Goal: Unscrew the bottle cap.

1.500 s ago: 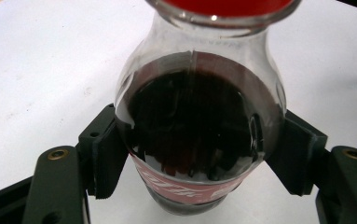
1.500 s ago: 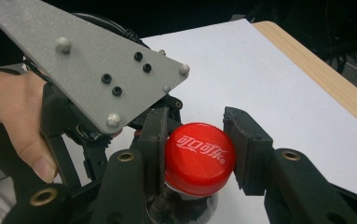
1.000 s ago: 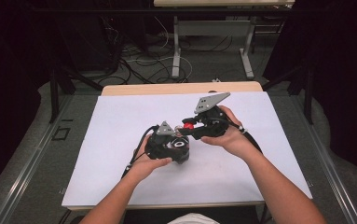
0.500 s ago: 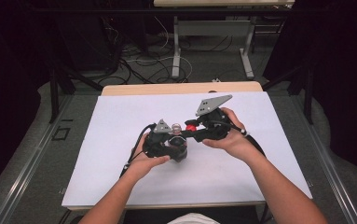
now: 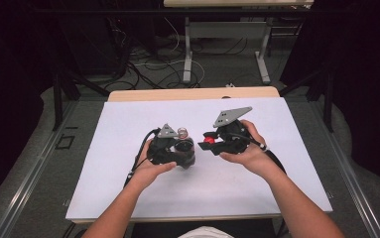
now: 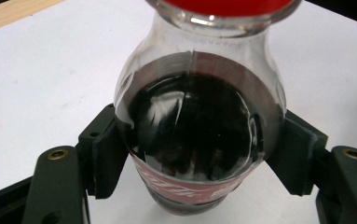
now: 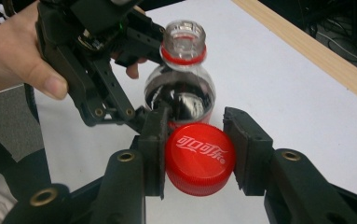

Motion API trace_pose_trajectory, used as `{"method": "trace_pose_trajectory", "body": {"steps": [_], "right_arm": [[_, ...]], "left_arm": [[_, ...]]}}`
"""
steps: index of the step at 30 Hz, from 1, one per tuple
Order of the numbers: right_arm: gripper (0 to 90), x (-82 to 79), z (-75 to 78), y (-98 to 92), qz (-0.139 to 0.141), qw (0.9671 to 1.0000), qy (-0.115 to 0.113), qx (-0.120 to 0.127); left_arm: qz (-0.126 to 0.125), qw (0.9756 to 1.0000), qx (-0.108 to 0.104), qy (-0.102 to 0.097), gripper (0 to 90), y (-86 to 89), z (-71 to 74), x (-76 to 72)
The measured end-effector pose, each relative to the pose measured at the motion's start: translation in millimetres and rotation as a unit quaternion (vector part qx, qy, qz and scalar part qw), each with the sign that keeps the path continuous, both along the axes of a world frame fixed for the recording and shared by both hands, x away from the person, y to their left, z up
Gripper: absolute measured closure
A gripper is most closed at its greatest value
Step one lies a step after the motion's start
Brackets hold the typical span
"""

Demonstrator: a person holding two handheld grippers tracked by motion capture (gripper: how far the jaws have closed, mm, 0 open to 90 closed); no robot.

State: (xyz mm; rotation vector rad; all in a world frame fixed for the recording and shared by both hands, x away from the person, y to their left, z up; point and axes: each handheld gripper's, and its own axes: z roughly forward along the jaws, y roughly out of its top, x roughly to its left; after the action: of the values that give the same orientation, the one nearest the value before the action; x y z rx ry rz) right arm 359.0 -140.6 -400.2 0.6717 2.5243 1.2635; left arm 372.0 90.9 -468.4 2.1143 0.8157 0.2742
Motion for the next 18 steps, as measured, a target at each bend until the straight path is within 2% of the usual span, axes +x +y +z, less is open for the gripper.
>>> {"method": "trace_pose_trajectory", "body": {"steps": [5,8,10,13,17,18], "right_arm": [[61.1,-1.2,-6.7,-7.2,-0.012,0.9999,0.007,-0.002],[61.1,-2.5,-12.5,-12.3,-0.026,0.9996,-0.002,0.007],[61.1,-4.5,-16.2,-15.7,-0.033,0.9994,-0.001,0.009],[61.1,-7.1,-24.6,-19.9,-0.05,0.9987,-0.01,0.004],[61.0,-7.8,-39.3,-27.8,-0.063,0.9977,0.019,0.015],[61.0,-7.7,-43.6,-29.7,-0.07,0.9972,0.019,0.018]], "left_arm": [[0.003,1.0,0.004,0.002,30.0,3.1,1.8,0.8],[0.008,1.0,0.0,-0.002,30.0,4.0,1.8,0.9],[0.009,1.0,0.002,-0.001,30.0,4.9,2.3,1.2],[0.012,0.9999,0.001,-0.003,30.0,5.4,2.1,1.4],[0.014,0.9999,0.003,-0.005,29.9,5.5,1.4,2.0],[0.014,0.9999,0.0,-0.004,29.9,5.0,0.7,1.8]]}}
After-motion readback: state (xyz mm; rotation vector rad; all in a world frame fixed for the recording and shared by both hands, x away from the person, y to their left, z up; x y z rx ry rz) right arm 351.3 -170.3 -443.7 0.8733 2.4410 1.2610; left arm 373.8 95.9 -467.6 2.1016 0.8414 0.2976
